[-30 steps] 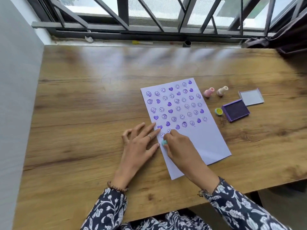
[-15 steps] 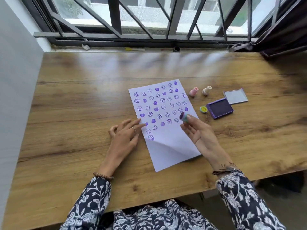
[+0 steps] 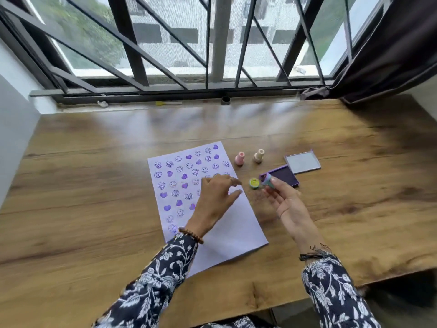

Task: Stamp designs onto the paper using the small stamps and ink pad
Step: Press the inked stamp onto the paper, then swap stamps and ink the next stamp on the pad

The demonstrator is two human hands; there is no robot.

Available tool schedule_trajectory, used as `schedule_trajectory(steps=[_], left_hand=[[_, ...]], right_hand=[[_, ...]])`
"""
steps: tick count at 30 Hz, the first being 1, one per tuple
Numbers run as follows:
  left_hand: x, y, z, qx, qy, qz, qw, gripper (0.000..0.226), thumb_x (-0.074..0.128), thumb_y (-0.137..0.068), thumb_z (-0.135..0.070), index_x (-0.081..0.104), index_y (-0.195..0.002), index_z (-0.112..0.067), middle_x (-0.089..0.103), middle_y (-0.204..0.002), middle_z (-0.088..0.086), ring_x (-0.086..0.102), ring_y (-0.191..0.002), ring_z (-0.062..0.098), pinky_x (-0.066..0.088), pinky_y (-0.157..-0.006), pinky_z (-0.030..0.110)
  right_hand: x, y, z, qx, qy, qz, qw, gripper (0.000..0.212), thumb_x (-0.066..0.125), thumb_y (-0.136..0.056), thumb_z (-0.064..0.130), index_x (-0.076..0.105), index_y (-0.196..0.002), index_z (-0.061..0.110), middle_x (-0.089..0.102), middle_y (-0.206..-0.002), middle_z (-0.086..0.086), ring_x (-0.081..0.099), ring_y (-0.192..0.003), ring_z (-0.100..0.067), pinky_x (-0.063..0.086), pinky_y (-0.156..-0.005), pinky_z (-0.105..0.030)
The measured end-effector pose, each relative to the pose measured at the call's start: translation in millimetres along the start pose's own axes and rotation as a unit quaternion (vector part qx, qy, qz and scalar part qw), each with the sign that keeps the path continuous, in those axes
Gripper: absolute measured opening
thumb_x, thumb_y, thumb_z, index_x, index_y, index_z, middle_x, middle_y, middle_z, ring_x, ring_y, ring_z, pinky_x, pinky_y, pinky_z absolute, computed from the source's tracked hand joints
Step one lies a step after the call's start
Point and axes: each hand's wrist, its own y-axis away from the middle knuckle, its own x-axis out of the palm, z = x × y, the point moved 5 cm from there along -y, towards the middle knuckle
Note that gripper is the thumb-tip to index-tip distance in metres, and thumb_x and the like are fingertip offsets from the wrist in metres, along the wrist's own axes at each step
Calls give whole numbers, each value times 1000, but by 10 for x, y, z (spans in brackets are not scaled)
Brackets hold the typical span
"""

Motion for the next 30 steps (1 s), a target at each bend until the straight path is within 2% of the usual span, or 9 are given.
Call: schedule_trajectory(steps=[4, 10, 12, 13, 15, 17, 20, 25, 30], left_hand=[[346, -253, -171, 8, -48, 37, 998, 27, 59, -83, -23, 62, -109, -15, 62, -105, 10, 53, -105, 27, 30, -85, 39], [521, -412, -259, 34, -73, 45, 996, 13, 60, -79, -13, 63, -89, -5, 58, -90, 18, 56, -86, 33, 38, -71, 39], [459, -433, -223, -24, 23, 8, 999, 11, 64, -78, -10, 67, -86, -4, 63, -85, 15, 60, -79, 27, 46, -72, 36], [422, -428, -177, -79, 105, -5, 991, 12, 66, -77, -11, 69, -87, -6, 67, -83, 7, 62, -76, 18, 48, -71, 27], [432, -388, -117, -181, 317, 18, 931, 16, 68, -78, -13, 70, -93, -8, 71, -79, -9, 64, -75, 0, 46, -66, 10], [483, -353, -110, -221, 444, 50, 867, 16, 64, -81, -12, 70, -96, -12, 72, -77, -15, 64, -77, -4, 47, -65, 7], [488, -358, -178, -212, 483, 79, 846, 15, 60, -83, -12, 70, -95, -16, 74, -79, -12, 66, -80, 1, 49, -67, 9], [457, -414, -231, -192, 474, 73, 856, 14, 64, -81, -18, 73, -91, -21, 75, -82, -10, 66, -87, 5, 51, -73, 12], [442, -459, -290, -162, 466, 63, 868, 18, 67, -78, -11, 72, -95, -13, 75, -85, -8, 65, -87, 3, 49, -70, 11]], right_hand=[[-140, -163, 42, 0, 0, 8, 1000, 8, 61, -83, 5, 68, -87, 6, 74, -66, 1, 67, -63, -8, 57, -60, -18], [-271, -358, 123, -5, 21, 26, 999, 10, 61, -83, 3, 70, -85, 6, 74, -68, -1, 68, -64, -9, 57, -60, -18], [-293, -399, 163, -11, 35, 34, 999, 12, 61, -82, 2, 71, -82, 9, 74, -72, -2, 69, -66, -10, 57, -61, -17], [-297, -412, 188, -18, 49, 42, 998, 13, 60, -83, 3, 71, -82, 10, 74, -76, -3, 69, -68, -10, 57, -62, -17], [-286, -431, 241, -35, 93, 64, 993, 15, 60, -84, 3, 71, -86, 13, 73, -84, -4, 69, -76, -12, 57, -67, -18], [-254, -439, 299, -55, 147, 87, 984, 18, 60, -84, 3, 71, -90, 16, 73, -87, -1, 68, -82, -12, 57, -72, -17], [-182, -431, 417, -106, 246, 104, 958, 23, 63, -82, 1, 70, -93, 20, 73, -90, 2, 66, -85, -9, 54, -79, -20], [-76, -382, 612, -187, 343, 109, 914, 27, 67, -78, 2, 68, -84, 29, 72, -87, 8, 67, -82, -2, 49, -70, -10], [-76, -382, 723, -206, 371, 104, 900, 24, 71, -76, 10, 70, -81, 33, 74, -83, 8, 69, -84, -9, 54, -78, -22]])
